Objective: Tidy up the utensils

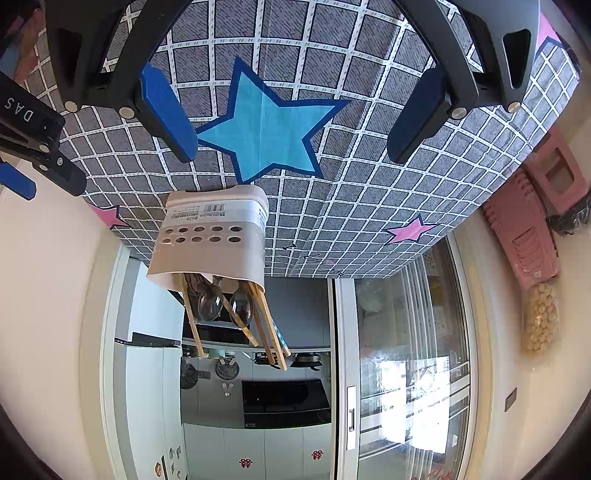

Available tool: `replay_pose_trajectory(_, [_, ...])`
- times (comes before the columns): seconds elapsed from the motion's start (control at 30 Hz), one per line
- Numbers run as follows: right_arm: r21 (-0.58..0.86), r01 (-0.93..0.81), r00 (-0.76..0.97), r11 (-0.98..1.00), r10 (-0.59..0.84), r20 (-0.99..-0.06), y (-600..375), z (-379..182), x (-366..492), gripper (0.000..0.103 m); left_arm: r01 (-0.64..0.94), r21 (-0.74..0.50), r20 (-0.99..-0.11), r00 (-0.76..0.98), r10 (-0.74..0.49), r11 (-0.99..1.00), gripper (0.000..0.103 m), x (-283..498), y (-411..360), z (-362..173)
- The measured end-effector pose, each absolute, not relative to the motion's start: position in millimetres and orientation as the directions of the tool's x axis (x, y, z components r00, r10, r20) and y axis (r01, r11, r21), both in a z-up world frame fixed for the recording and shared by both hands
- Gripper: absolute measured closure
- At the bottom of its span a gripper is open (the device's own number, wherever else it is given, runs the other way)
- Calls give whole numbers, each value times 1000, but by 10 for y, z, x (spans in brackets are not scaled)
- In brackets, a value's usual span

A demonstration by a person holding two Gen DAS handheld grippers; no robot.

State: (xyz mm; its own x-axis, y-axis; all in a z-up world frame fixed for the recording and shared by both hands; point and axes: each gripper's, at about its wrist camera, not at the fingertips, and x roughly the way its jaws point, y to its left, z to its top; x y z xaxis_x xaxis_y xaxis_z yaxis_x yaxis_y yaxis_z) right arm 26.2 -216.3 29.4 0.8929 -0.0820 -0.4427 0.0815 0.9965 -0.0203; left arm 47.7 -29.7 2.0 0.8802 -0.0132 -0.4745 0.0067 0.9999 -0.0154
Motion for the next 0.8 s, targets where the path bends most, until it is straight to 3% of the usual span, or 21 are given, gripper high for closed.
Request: replay_pose_trajectory(0.8, [-21, 71, 894, 997, -73, -442, -2151, 294, 250, 10, 14, -7, -472, 882, -16, 1000, 0, 478, -322, 36])
